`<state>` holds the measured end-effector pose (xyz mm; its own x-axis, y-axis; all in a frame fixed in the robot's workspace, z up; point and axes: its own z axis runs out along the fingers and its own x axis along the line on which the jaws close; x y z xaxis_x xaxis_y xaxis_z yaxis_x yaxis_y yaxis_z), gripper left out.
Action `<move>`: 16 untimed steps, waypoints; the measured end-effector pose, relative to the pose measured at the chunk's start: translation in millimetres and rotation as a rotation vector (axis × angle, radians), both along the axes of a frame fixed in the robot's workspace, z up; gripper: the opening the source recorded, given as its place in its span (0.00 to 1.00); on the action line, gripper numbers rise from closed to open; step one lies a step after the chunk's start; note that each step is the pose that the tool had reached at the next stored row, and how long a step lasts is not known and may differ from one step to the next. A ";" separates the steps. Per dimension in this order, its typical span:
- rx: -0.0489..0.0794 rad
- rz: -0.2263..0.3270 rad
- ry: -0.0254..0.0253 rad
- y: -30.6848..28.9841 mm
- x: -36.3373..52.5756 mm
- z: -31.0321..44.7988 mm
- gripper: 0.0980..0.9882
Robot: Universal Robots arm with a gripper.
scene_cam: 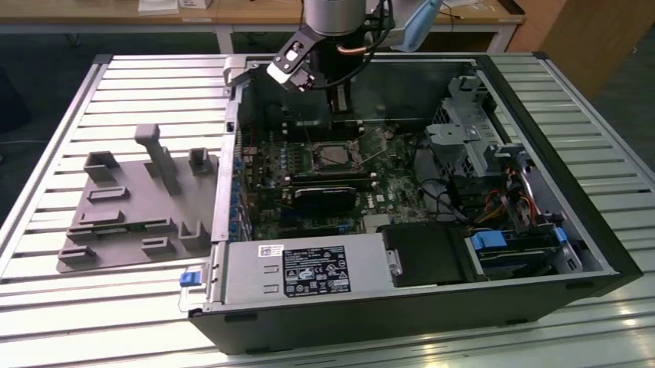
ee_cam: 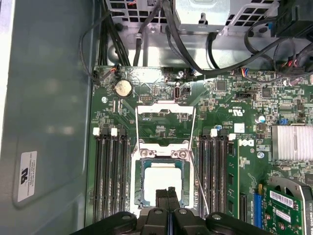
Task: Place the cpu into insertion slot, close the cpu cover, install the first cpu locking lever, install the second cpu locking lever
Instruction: 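Place the cpu into insertion slot, then close the cpu cover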
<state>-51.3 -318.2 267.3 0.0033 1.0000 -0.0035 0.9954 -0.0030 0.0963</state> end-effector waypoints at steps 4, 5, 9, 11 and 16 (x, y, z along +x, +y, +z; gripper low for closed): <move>0.000 0.000 0.0000 0.0 0.0 0.1 0.00; 0.000 0.000 -0.0001 0.0 0.0 0.1 0.00; 0.000 0.000 -0.0001 0.0 0.0 0.1 0.00; 0.000 0.000 -0.0001 0.0 0.0 0.1 0.00; 0.000 0.000 0.0000 0.0 5.1 0.1 0.00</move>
<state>-46.2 -318.2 267.4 0.0034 1.0000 -0.0037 0.9953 -0.0030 0.0963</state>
